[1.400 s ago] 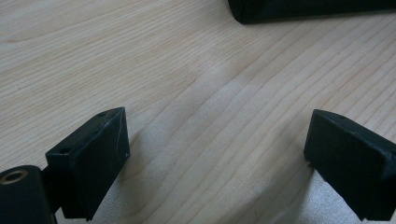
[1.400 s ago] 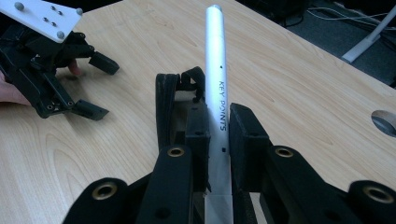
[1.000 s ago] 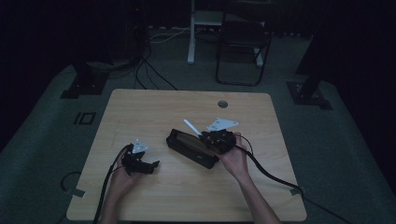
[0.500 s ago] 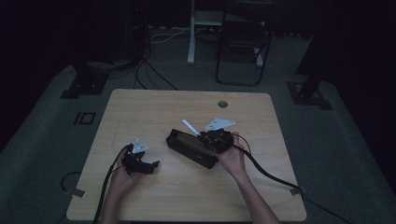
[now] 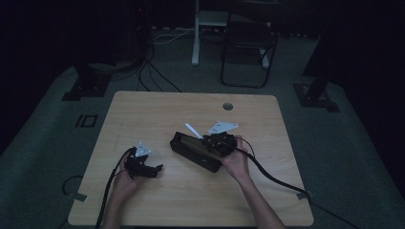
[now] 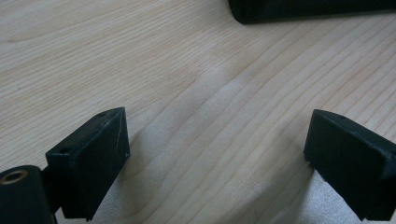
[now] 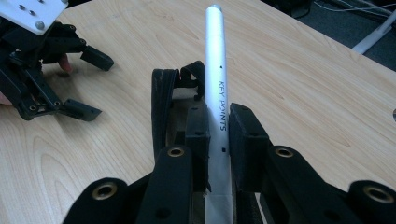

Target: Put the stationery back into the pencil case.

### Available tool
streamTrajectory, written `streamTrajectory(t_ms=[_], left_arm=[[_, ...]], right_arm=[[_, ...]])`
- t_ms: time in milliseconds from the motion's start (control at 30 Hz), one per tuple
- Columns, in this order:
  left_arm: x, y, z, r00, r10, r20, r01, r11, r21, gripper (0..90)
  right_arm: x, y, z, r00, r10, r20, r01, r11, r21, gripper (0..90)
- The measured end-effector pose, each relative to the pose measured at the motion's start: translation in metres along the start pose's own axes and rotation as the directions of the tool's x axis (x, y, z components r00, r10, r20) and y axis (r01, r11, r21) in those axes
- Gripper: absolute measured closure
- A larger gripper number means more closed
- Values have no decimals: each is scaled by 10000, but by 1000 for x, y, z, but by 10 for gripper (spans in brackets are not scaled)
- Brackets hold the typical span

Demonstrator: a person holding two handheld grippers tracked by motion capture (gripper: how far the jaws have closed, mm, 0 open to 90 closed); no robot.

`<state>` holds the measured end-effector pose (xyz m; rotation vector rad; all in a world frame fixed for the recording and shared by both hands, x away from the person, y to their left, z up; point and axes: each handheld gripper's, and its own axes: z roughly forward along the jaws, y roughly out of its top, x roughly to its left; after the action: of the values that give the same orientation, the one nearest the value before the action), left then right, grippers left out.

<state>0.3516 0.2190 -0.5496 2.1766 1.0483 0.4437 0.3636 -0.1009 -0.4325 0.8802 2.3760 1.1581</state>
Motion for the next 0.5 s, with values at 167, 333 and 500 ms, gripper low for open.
streamTrajectory(t_ms=[167, 333, 500], left_arm=[[0, 0, 0, 10000, 13, 6, -13, 10000, 19, 71], [0, 0, 0, 10000, 5, 4, -5, 10000, 6, 70], [0, 0, 0, 10000, 3, -1, -3, 10000, -1, 71]], right_arm=[[1, -1, 4, 10000, 23, -23, -23, 10000, 13, 790], [1, -2, 7, 10000, -32, -62, 32, 10000, 87, 790], [2, -3, 11, 9999, -49, -105, 51, 9998, 168, 790]])
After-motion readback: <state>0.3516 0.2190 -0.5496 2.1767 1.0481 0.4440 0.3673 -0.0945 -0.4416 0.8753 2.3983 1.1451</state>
